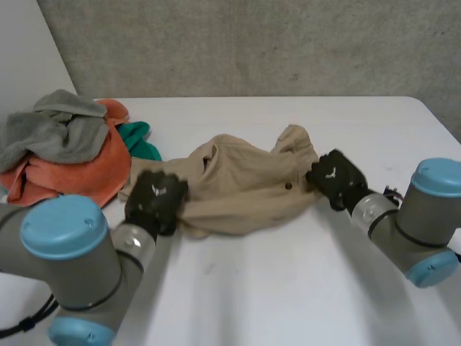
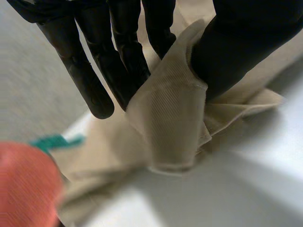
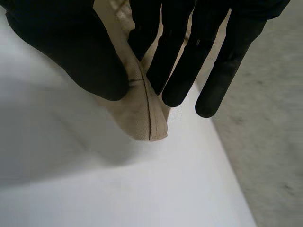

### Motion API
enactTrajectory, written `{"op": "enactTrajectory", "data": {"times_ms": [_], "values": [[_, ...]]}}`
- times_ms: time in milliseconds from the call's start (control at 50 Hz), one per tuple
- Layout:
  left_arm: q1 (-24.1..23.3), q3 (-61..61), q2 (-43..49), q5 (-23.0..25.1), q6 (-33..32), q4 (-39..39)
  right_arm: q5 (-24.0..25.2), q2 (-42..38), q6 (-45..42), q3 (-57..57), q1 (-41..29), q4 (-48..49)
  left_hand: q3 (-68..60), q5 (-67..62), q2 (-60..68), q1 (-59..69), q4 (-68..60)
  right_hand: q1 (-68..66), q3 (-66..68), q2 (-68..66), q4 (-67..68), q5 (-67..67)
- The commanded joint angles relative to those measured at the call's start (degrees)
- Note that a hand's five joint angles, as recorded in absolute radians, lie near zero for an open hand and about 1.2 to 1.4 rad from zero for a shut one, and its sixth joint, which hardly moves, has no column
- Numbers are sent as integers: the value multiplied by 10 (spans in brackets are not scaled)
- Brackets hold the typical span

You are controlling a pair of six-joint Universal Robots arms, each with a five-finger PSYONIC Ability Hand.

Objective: Fold the laundry.

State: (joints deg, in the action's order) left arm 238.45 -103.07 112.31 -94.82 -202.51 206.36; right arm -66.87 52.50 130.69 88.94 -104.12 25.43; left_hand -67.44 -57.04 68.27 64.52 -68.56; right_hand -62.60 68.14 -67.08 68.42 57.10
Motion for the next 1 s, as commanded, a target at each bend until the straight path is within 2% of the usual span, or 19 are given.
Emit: {"op": "enactTrajectory", "data": {"times_ms": [20,40,100,120,200,300,400,440,560,640,660,700,800,840,860,880,900,940,1000], "values": [[-7,87,-113,-36,3,-28,-48,117,68,-25,1,-43,-126,-130,117,155,-114,-174,119,-129,116,129],[-7,100,-130,-38,4,-38,-48,169,90,-39,2,-82,-126,-130,117,155,-114,-174,119,-129,116,129],[-7,160,-183,-40,8,-87,-42,232,121,-72,3,-152,-126,-130,117,155,-114,-174,119,-129,116,129],[-8,176,-194,-40,8,-102,-36,264,139,-102,8,-205,-126,-130,117,155,-114,-174,119,-129,116,129],[-24,256,-237,-41,9,-162,-20,314,165,-174,10,-287,-126,-130,117,155,-114,-174,119,-129,116,129],[-47,361,-264,-42,8,-201,-24,348,180,-249,6,-313,-126,-130,117,155,-114,-174,119,-129,116,129],[-43,428,-254,-42,7,-212,-24,348,192,-305,8,-325,-126,-130,117,155,-114,-174,119,-129,116,129],[-44,442,-240,-41,5,-212,-24,325,205,-324,9,-331,-126,-130,117,155,-114,-174,119,-129,116,129],[-26,502,-101,-41,0,-214,-35,234,212,-345,-6,-335,-126,-130,117,155,-114,-174,119,-129,116,129],[3,552,-1,-37,-9,-208,-80,155,212,-380,-28,-327,-126,-130,117,155,-114,-174,119,-129,116,129],[11,566,20,-37,-11,-207,-107,113,208,-400,-37,-312,-126,-130,117,155,-114,-174,119,-129,116,129],[33,618,90,-35,-17,-206,-128,80,208,-415,-41,-292,-126,-130,117,155,-114,-174,119,-129,116,129],[40,789,268,-35,-21,-205,-173,-5,209,-430,-52,-194,-126,-130,117,155,-114,-174,119,-129,116,129],[40,832,306,-35,-24,-204,-207,-43,208,-430,-59,-127,-126,-130,117,155,-114,-166,111,-121,108,121],[40,867,339,-36,-29,-204,-217,-56,207,-426,-63,-100,127,123,-136,-98,138,207,-262,252,-265,-252],[40,880,351,-39,-31,-204,-222,-62,207,-423,-64,-86,288,284,-296,-259,299,457,-512,502,-515,-502],[41,886,357,-41,-34,-204,-228,-66,207,-419,-67,-74,390,386,-398,-360,401,526,-581,571,-584,-571],[40,887,363,-48,-35,-205,-229,-65,211,-404,-70,-64,573,569,-582,-544,584,526,-581,571,-584,-571],[37,873,358,-55,-34,-212,-225,-42,211,-378,-74,-78,565,562,-574,-536,577,526,-581,571,-584,-571]]}}
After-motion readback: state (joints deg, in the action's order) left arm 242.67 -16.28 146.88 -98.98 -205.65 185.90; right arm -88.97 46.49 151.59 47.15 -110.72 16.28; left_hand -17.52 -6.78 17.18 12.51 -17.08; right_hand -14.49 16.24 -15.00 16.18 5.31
